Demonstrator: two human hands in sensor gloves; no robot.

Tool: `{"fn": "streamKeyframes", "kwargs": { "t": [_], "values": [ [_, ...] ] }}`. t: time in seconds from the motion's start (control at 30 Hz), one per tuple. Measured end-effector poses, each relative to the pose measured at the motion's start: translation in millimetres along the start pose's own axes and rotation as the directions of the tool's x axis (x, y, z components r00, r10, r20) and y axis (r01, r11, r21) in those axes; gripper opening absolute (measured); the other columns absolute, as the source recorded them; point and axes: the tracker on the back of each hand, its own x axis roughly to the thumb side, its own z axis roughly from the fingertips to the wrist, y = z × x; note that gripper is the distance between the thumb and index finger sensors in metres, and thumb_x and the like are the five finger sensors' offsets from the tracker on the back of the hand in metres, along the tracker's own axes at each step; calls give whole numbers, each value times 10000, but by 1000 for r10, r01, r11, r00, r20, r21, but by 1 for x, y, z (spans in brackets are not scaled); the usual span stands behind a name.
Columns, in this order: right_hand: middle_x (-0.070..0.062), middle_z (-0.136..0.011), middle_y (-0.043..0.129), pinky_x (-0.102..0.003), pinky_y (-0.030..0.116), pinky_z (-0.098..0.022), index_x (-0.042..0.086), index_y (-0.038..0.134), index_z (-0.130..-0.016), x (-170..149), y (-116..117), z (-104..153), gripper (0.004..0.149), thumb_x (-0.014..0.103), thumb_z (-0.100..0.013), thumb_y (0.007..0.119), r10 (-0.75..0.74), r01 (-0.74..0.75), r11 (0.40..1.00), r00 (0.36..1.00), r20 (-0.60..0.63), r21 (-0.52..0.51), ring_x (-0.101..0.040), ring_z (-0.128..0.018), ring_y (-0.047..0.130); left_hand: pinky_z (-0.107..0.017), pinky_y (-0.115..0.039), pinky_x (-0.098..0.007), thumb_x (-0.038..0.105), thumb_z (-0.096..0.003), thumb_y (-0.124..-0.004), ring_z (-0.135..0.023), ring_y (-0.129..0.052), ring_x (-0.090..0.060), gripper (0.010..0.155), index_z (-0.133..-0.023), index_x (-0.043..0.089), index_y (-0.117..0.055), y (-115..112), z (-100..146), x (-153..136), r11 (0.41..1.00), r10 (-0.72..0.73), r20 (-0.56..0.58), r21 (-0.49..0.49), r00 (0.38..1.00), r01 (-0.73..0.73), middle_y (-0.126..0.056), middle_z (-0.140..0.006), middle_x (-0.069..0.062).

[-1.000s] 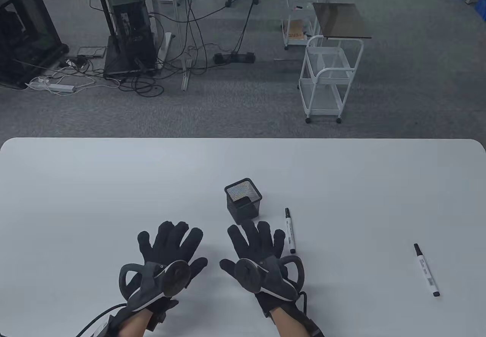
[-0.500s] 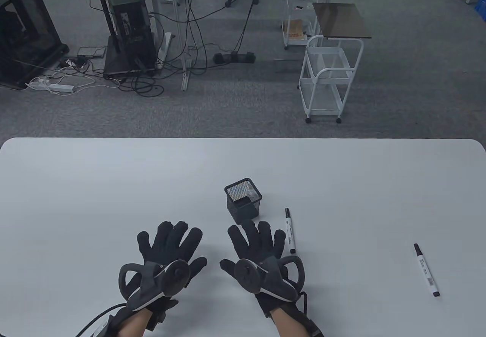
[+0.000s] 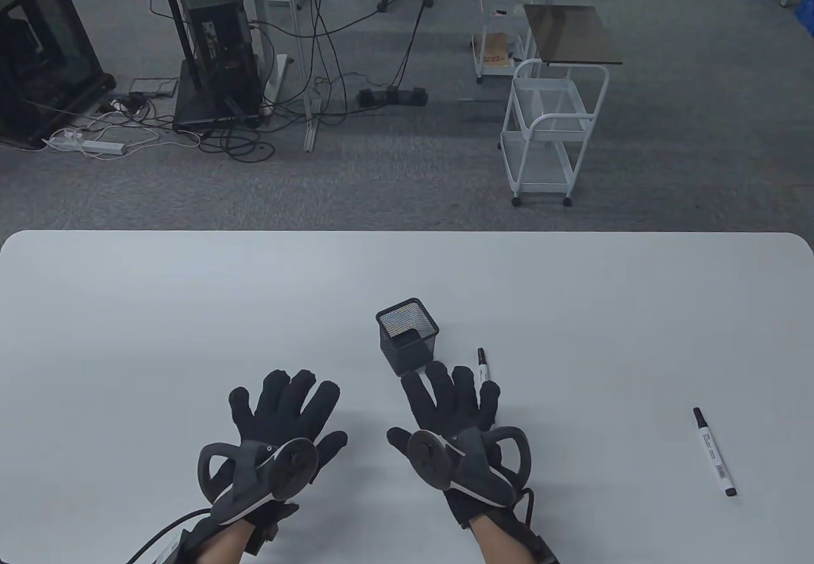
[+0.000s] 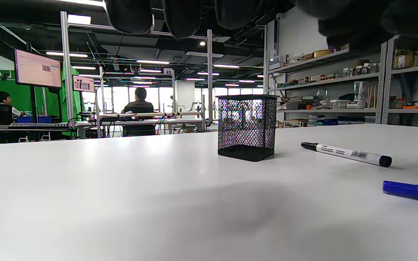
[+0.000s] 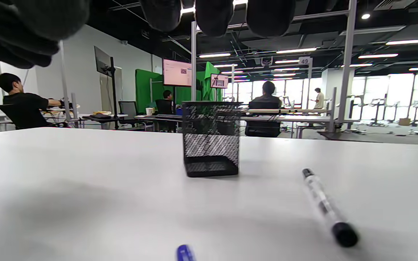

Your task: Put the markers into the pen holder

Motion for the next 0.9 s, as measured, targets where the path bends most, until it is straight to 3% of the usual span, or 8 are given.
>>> {"fn": "streamKeyframes", "kwargs": {
  "t": [0.2, 0.47, 0.7, 0.9],
  "values": [
    [-189, -1248, 432, -754, 351, -724, 196, 428, -1194, -61, -15, 3, 767, 617, -579, 609, 17, -13, 1000, 984, -179, 24, -548, -1114, 515, -785, -268, -800, 691, -568, -519, -1266, -382, -450, 702, -1210, 454, -362, 0, 0, -1, 1000, 3, 2, 1, 1000, -3, -365, -1337, 8],
    [-158, -1230, 460, -745, 329, -741, 196, 460, -1181, -165, -9, 24, 754, 586, -569, 662, 135, -49, 983, 853, -505, 178, -518, -1114, 532, -783, -269, -801, 691, -568, -520, -1266, -384, -451, 703, -1211, 454, -361, 1, 0, -1, 1000, 12, 2, 10, 1000, -12, -364, -1338, 10],
    [-155, -1230, 445, -736, 313, -751, 186, 440, -1177, -246, 7, 57, 759, 545, -567, 713, 181, 21, 970, 598, -780, 241, -503, -1118, 525, -783, -269, -801, 692, -567, -520, -1265, -386, -454, 704, -1211, 453, -364, 1, 1, -1, 1000, 10, 2, 7, 1000, -10, -367, -1338, 9],
    [-156, -1250, 420, -749, 286, -750, 228, 424, -1188, -289, 24, 84, 775, 552, -555, 734, 315, 45, 933, 379, -870, 357, -529, -1128, 487, -781, -267, -803, 693, -566, -522, -1265, -384, -456, 704, -1210, 455, -367, 0, 1, 0, 1000, 10, 7, -7, 1000, -10, -365, -1339, 13]
  ]
}}
